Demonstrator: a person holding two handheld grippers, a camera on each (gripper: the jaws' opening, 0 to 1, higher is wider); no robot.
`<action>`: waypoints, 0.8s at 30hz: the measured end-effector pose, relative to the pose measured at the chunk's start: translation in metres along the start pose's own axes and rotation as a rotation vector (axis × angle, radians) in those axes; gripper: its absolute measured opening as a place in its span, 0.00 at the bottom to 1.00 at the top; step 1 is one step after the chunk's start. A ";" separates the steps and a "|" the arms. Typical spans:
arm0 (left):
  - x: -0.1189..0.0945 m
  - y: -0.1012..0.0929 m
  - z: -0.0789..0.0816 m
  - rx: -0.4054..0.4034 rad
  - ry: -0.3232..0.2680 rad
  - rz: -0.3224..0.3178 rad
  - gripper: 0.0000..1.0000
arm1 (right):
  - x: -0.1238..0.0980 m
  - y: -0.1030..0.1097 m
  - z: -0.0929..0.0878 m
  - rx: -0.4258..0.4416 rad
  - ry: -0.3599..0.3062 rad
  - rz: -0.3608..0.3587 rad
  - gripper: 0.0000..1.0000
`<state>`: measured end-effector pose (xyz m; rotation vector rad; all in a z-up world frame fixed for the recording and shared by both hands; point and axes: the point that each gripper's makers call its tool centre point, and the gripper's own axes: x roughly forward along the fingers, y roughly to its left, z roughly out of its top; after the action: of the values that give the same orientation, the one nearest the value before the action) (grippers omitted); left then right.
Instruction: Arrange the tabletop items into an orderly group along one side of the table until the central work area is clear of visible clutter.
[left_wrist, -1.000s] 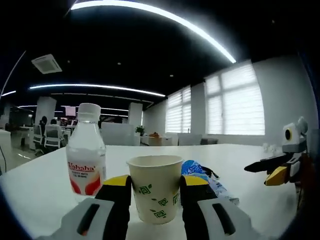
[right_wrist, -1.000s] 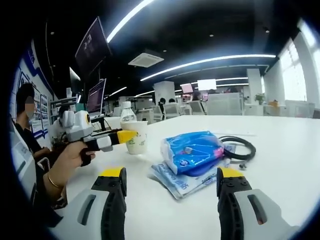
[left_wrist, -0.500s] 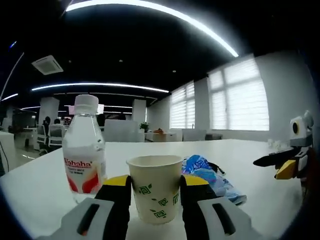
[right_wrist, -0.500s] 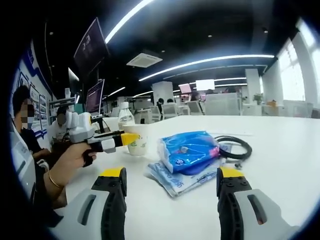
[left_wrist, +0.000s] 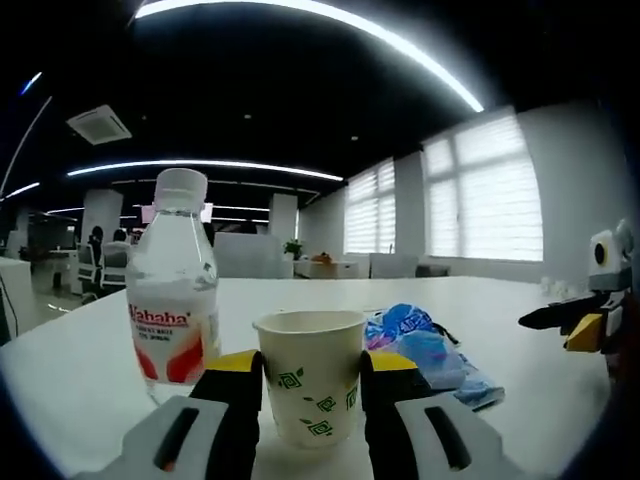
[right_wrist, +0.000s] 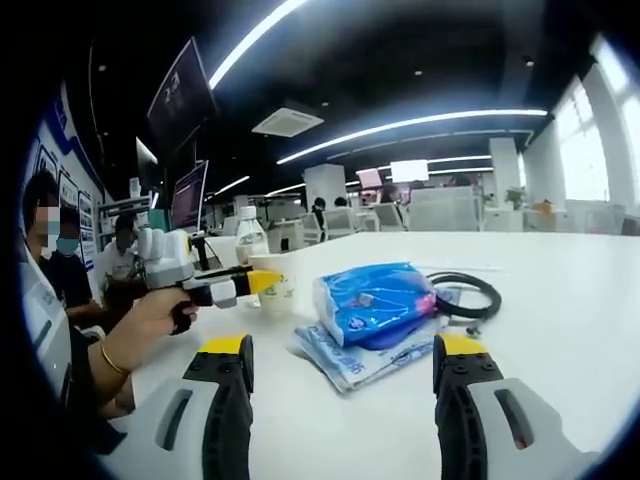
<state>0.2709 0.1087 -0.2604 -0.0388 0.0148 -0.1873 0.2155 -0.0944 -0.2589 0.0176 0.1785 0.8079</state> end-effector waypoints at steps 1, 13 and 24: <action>0.001 0.000 0.000 0.007 0.001 0.001 0.37 | 0.000 0.000 0.000 0.001 -0.002 0.000 0.70; 0.006 0.003 -0.010 0.018 0.026 0.006 0.37 | 0.001 0.000 -0.003 0.003 0.004 0.001 0.70; 0.006 0.003 -0.015 0.026 0.041 0.012 0.38 | 0.001 0.000 -0.004 0.006 0.004 0.004 0.70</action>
<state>0.2772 0.1102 -0.2752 -0.0090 0.0538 -0.1764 0.2160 -0.0939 -0.2631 0.0220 0.1843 0.8111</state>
